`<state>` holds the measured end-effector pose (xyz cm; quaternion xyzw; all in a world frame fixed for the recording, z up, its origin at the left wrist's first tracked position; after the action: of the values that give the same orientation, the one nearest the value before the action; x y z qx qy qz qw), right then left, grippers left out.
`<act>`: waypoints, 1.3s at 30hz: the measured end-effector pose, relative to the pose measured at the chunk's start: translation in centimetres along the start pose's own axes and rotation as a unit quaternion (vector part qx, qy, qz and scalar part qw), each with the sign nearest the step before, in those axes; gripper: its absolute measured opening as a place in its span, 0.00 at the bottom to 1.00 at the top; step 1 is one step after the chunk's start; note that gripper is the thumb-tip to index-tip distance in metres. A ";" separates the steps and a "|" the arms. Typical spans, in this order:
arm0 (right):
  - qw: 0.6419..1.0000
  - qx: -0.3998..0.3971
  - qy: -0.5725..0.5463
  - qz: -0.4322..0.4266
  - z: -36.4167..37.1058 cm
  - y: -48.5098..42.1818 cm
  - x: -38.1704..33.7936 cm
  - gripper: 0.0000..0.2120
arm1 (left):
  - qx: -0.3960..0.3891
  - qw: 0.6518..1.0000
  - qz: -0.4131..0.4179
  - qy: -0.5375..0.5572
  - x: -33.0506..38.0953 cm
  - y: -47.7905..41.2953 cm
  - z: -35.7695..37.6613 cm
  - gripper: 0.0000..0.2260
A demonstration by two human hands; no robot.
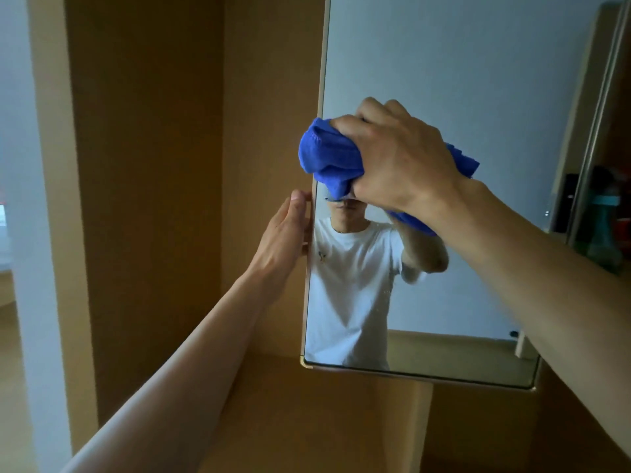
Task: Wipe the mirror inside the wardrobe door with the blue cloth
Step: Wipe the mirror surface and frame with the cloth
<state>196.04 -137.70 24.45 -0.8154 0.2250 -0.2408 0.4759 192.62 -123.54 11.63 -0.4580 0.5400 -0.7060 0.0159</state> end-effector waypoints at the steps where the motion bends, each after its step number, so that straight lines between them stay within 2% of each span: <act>1: 1.000 0.001 0.001 -0.003 0.0 0.1 -0.1 0.19 | -0.004 1.000 0.006 0.006 0.0 0.0 0.0 0.16; 9: 1.000 -0.010 0.005 -0.020 0.8 3.1 -1.2 0.23 | -0.009 0.999 0.028 0.024 -0.1 0.4 0.2 0.17; 14: 0.998 -0.043 -0.008 -0.047 3.1 7.7 -2.2 0.29 | 0.006 0.996 -0.009 0.090 -0.6 1.0 0.4 0.26; 18: 0.996 -0.071 -0.003 -0.060 5.3 11.2 -2.9 0.31 | 0.014 0.996 -0.009 0.092 -0.3 1.2 0.4 0.20; 21: 0.994 -0.080 0.002 -0.073 5.7 11.9 -3.0 0.30 | 0.001 0.996 -0.014 0.087 -0.5 1.3 0.8 0.22; 24: 0.994 -0.074 0.007 -0.086 5.2 11.5 -3.0 0.28 | 0.023 0.999 0.006 0.046 -0.6 1.4 0.3 0.13; 28: 0.993 -0.057 0.015 -0.099 4.0 10.8 -2.8 0.23 | 0.032 0.998 0.028 0.043 0.2 1.9 0.4 0.15; 31: 0.997 -0.035 0.010 -0.070 2.7 9.1 -1.6 0.24 | 0.024 0.999 0.027 0.039 0.5 2.0 0.4 0.14; 33: 0.999 -0.011 0.020 -0.041 1.6 7.5 -0.5 0.24 | 0.021 0.999 0.047 -0.002 0.4 1.7 0.4 0.13; 39: 1.000 0.007 0.027 0.009 -1.7 3.7 2.6 0.23 | 0.044 0.996 0.052 -0.049 -0.4 1.5 0.1 0.17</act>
<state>196.58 -141.99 22.39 -0.8029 0.2436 -0.2601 0.4779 192.22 -124.04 10.26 -0.4622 0.5300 -0.7040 0.0998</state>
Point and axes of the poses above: each hand's wrist, its own y-axis away from the middle knuckle, its own z-axis out of the palm, x = y × z, the point moved 7 cm from there along -y, towards the middle knuckle, and after that the axes turned 15 degrees about z, right-handed, at the moved point
